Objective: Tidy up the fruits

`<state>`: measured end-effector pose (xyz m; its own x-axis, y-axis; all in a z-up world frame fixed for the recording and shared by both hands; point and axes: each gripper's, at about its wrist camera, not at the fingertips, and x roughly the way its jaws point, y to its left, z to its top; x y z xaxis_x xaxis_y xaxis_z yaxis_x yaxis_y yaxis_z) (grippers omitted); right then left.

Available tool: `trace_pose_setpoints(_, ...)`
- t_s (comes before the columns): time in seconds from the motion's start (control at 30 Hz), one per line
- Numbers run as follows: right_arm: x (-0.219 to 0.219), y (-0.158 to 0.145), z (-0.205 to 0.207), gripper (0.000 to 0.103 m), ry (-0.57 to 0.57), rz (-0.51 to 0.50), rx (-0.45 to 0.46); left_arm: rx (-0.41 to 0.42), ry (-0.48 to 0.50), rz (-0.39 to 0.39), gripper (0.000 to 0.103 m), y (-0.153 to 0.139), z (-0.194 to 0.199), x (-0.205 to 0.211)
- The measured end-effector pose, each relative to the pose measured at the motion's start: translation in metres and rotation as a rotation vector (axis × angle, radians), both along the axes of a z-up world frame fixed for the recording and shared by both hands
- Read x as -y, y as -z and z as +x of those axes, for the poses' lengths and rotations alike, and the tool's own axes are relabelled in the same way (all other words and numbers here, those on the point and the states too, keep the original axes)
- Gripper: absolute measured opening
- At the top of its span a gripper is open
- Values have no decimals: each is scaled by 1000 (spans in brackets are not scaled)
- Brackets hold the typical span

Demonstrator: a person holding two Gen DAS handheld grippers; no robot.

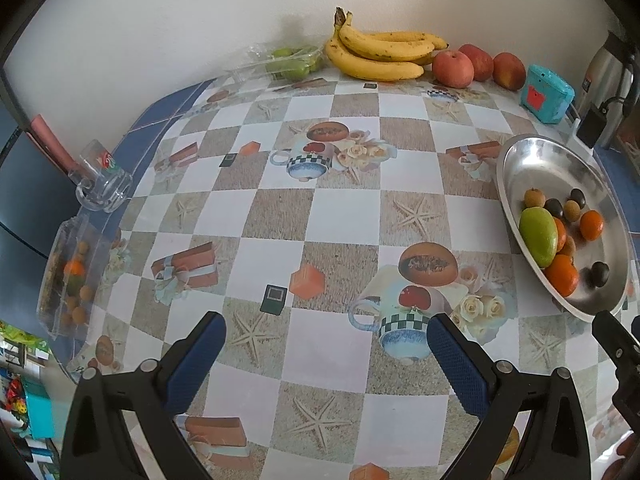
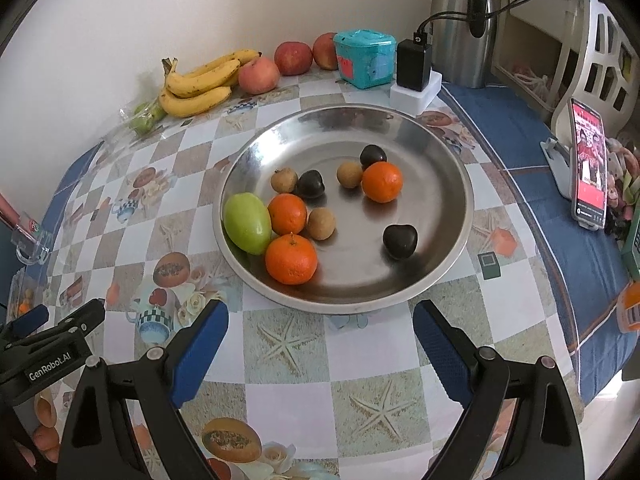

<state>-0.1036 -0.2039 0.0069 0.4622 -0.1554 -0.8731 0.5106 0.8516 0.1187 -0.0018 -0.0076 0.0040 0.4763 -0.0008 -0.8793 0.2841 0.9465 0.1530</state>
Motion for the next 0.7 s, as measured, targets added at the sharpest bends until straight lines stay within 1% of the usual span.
trace_pose_setpoints(0.7,-1,-1,2,94,-10,-9,1,2,-15,-9,102,-1,1,-2)
